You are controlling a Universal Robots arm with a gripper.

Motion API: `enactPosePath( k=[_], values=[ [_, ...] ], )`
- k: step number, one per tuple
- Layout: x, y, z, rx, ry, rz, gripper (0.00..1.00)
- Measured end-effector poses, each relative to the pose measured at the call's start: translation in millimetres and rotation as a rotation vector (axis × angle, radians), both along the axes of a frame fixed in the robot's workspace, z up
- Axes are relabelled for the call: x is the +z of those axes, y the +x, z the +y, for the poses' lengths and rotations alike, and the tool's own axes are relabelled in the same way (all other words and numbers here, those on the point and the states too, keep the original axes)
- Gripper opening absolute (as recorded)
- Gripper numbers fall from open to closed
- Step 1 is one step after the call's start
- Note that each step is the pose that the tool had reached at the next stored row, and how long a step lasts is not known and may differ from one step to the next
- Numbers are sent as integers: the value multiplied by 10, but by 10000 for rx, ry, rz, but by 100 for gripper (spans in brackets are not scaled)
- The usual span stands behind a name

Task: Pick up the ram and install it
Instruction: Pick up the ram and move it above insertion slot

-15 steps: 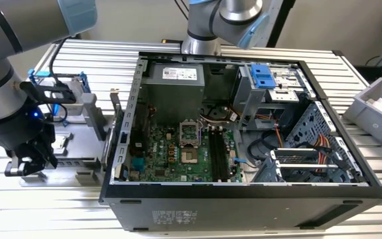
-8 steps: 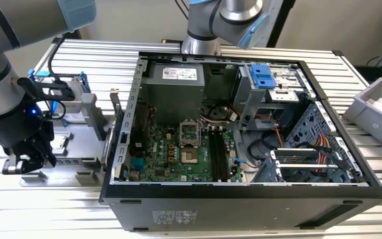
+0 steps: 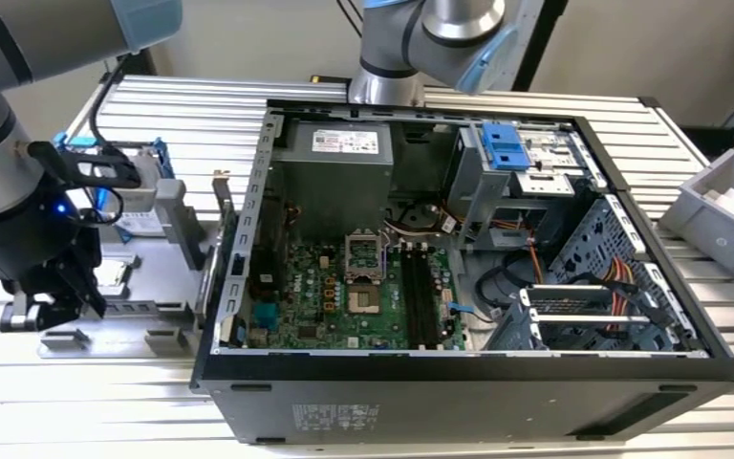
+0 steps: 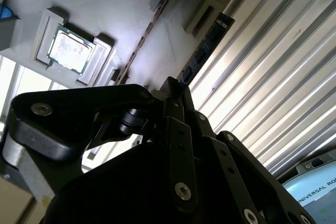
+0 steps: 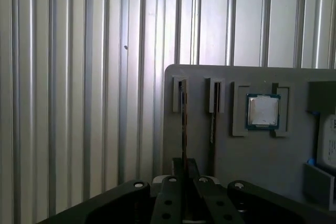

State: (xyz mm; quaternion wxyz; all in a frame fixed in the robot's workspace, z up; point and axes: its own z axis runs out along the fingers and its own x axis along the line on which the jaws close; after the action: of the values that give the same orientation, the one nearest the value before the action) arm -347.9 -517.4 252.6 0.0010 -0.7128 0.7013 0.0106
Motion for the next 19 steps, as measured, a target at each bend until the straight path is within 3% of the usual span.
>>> enactPosePath(
  k=[19],
  values=[
    [144,0,0,0,0,0,0]
  ],
)
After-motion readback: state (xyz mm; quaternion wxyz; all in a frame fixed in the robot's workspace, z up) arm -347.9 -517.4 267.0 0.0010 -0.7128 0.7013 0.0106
